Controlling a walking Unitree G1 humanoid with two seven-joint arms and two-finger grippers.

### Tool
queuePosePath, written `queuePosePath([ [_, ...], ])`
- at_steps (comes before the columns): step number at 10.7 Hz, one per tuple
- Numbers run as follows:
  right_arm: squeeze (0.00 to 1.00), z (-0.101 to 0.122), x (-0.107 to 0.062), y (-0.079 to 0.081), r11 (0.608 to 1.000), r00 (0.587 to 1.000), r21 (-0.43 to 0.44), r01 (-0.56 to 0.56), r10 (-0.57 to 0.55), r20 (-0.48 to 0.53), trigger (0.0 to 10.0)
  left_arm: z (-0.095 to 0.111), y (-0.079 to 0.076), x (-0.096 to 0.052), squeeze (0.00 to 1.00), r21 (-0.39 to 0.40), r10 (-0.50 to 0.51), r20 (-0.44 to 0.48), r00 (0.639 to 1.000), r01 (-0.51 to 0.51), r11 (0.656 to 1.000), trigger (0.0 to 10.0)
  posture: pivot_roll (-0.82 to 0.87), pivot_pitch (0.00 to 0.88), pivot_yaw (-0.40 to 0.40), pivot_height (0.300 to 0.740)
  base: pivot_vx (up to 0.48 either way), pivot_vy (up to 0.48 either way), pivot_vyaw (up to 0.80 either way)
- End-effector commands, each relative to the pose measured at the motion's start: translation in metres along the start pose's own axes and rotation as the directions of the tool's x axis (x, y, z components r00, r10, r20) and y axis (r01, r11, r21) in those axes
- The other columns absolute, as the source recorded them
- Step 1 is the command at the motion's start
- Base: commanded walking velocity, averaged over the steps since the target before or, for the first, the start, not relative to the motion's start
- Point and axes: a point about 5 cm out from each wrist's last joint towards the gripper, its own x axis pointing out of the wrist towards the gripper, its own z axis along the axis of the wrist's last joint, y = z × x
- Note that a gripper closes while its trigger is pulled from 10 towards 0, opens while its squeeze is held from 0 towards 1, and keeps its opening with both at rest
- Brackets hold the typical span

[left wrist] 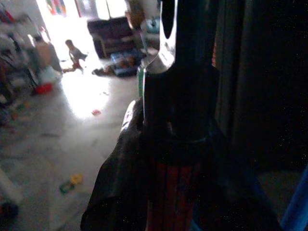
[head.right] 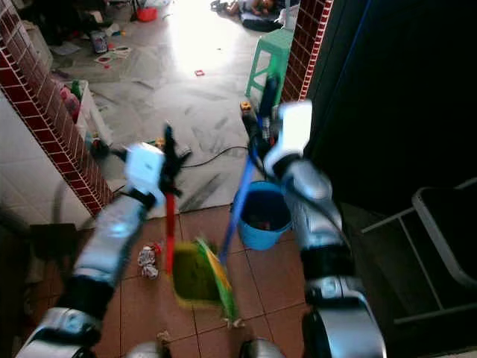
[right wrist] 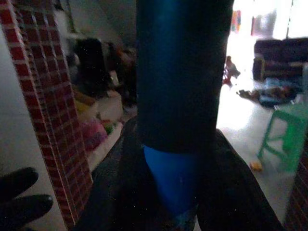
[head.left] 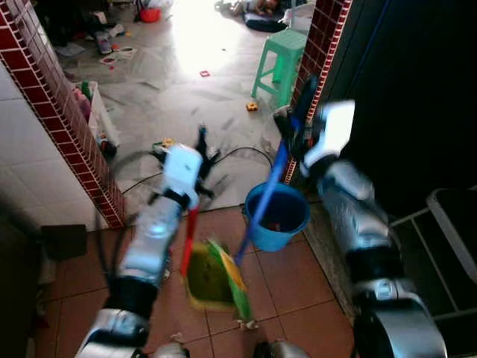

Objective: Sweep floor

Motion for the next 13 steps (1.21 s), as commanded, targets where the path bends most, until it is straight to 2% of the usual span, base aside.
queuePosePath([
  [1,0.00,0.024,0.006,0.002,1.000,0.996,-0.009,-0.020,0.021,0.088,10.0,0.019,0.002,-0.002,0.00,0.000,0.003,0.066,0.998,-0.003,1.000,10.0,-0.01,0.000,-0.045,0.740,0.000,0.000,0.00],
  [3,0.00,0.028,0.005,0.001,0.997,0.995,-0.071,-0.027,0.034,0.098,10.0,0.018,0.006,-0.010,0.00,0.013,0.003,0.040,0.999,-0.004,1.000,10.0,-0.01,0.000,-0.046,0.740,0.000,0.000,0.00],
  [5,0.00,0.028,0.001,0.002,0.989,0.994,-0.139,-0.052,0.064,0.083,10.0,0.010,0.007,-0.023,0.00,0.014,-0.014,-0.030,0.999,0.015,1.000,10.0,-0.02,0.000,-0.045,0.740,0.000,0.000,0.00],
  [8,0.00,0.023,-0.006,-0.003,0.980,0.996,-0.191,-0.057,0.069,0.056,10.0,-0.002,0.005,-0.040,0.00,0.030,-0.059,-0.106,0.993,0.062,0.998,10.0,-0.01,0.006,-0.047,0.740,0.000,0.000,0.00],
  [9,0.00,0.016,-0.009,-0.002,0.973,0.997,-0.219,-0.073,0.080,0.021,10.0,-0.011,0.001,-0.044,0.00,0.023,-0.079,-0.153,0.985,0.083,0.996,10.0,-0.01,0.008,-0.047,0.740,0.000,0.000,0.00],
  [11,0.00,0.003,-0.013,-0.002,0.968,0.996,-0.237,-0.082,0.071,-0.053,10.0,-0.021,-0.004,-0.043,0.00,0.022,-0.082,-0.185,0.979,0.088,0.996,10.0,-0.02,0.018,-0.045,0.740,0.000,0.000,0.00],
  [13,0.00,-0.017,-0.022,-0.001,0.964,0.978,-0.236,-0.123,0.077,-0.195,10.0,-0.035,-0.017,-0.036,0.00,0.012,-0.129,-0.224,0.966,0.135,0.991,10.0,-0.03,0.039,-0.043,0.740,0.000,0.000,0.00],
])
